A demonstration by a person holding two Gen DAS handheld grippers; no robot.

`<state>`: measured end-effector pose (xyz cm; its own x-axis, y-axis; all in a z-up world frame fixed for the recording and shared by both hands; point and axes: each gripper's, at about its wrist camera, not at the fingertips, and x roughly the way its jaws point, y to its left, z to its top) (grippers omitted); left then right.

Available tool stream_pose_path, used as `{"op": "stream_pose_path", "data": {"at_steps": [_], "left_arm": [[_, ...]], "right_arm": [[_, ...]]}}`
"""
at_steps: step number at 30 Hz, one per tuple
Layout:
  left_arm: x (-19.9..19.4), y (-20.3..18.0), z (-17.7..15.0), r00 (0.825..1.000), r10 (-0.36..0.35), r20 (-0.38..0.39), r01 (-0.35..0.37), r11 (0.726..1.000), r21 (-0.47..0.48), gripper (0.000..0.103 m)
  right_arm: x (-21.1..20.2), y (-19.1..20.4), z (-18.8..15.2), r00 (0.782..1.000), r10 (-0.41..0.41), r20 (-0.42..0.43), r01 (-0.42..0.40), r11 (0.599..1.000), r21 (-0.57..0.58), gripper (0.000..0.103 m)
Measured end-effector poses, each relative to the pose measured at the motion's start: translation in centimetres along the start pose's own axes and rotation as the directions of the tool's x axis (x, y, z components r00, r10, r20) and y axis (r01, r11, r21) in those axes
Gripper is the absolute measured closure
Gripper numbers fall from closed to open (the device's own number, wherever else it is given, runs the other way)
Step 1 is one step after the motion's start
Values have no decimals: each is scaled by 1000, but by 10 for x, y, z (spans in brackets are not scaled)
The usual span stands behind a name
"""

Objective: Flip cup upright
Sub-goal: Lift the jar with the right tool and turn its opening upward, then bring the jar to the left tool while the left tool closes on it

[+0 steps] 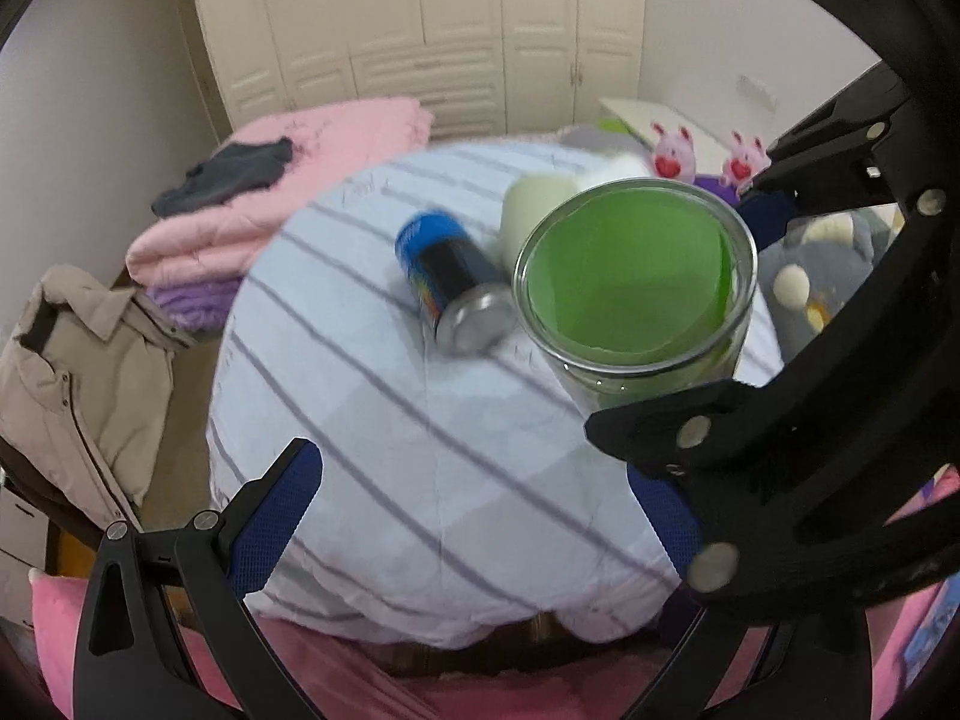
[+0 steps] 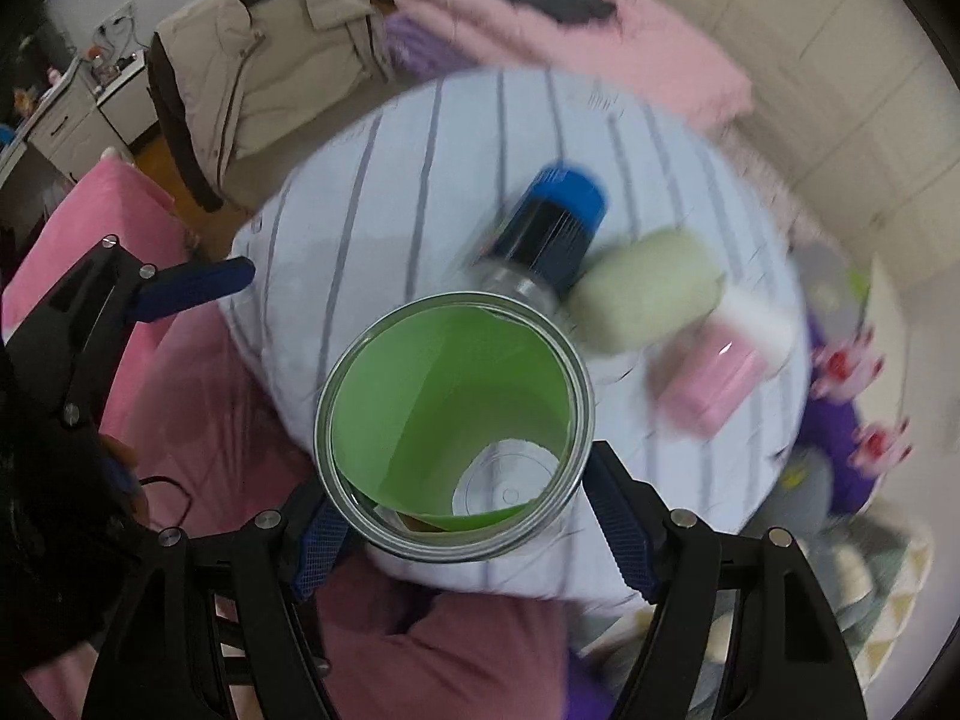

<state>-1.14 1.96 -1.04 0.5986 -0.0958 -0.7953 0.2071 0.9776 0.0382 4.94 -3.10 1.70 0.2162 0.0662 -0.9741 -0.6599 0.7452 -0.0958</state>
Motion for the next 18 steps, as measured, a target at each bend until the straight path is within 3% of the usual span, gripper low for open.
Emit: {"op": "stream_pose_path", "data": {"at_steps": [6, 9, 11, 18], "left_arm": [[24, 27, -6, 998, -13, -67, 9, 998, -63, 0], [37, 42, -3, 994, -59, -92, 47, 990, -136, 0], [47, 49, 0, 989, -87, -120, 66, 983, -174, 0], [66, 49, 15, 981, -142, -133, 106, 965, -242, 0]], "right_arm": [[47, -1, 22, 993, 96, -72, -88, 990, 109, 28], [58, -4, 44, 993, 93, -70, -83, 988, 134, 28], [67, -8, 56, 987, 139, -80, -122, 976, 181, 28], [91, -13, 67, 974, 198, -110, -174, 965, 199, 28]]}}
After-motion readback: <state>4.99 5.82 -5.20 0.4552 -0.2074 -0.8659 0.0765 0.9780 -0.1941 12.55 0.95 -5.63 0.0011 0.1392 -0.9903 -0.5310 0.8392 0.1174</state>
